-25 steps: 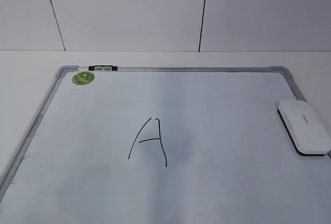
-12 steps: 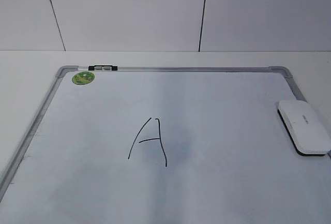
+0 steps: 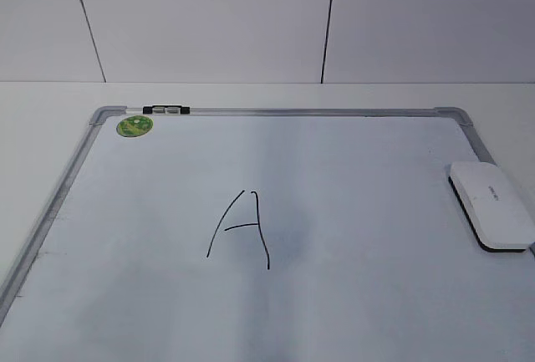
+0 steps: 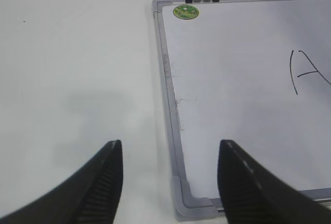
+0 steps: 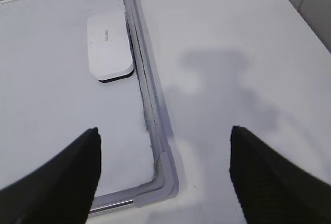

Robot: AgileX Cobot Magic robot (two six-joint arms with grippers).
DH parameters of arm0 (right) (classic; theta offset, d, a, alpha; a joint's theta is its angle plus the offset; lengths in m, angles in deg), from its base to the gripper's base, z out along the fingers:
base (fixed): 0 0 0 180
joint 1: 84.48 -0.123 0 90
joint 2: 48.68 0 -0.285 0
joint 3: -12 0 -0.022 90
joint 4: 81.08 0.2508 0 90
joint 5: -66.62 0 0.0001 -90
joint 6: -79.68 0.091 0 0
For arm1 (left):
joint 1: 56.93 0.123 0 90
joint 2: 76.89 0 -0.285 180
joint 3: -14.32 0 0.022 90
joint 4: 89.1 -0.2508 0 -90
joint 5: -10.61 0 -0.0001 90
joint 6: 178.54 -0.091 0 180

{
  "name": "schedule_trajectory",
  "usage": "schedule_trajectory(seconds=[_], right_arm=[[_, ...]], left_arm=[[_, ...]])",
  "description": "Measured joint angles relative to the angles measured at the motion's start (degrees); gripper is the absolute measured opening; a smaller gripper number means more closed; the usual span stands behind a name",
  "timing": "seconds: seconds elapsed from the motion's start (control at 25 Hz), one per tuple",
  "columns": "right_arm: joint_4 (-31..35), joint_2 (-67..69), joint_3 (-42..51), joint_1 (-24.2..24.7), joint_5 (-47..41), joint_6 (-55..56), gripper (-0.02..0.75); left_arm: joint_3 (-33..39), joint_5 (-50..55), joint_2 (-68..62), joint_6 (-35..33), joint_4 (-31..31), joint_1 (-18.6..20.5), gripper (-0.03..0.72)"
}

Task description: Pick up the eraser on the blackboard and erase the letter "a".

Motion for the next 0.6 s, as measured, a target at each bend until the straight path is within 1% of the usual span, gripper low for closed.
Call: schedule_trajectory(seconds=[0.6], right_arm=[[-0.21, 0.00, 0.00, 0.22, -0.10, 0.00, 0.592]], left_arm=[[0.00, 0.00, 0.00, 0.00, 0.00, 0.00, 0.433]])
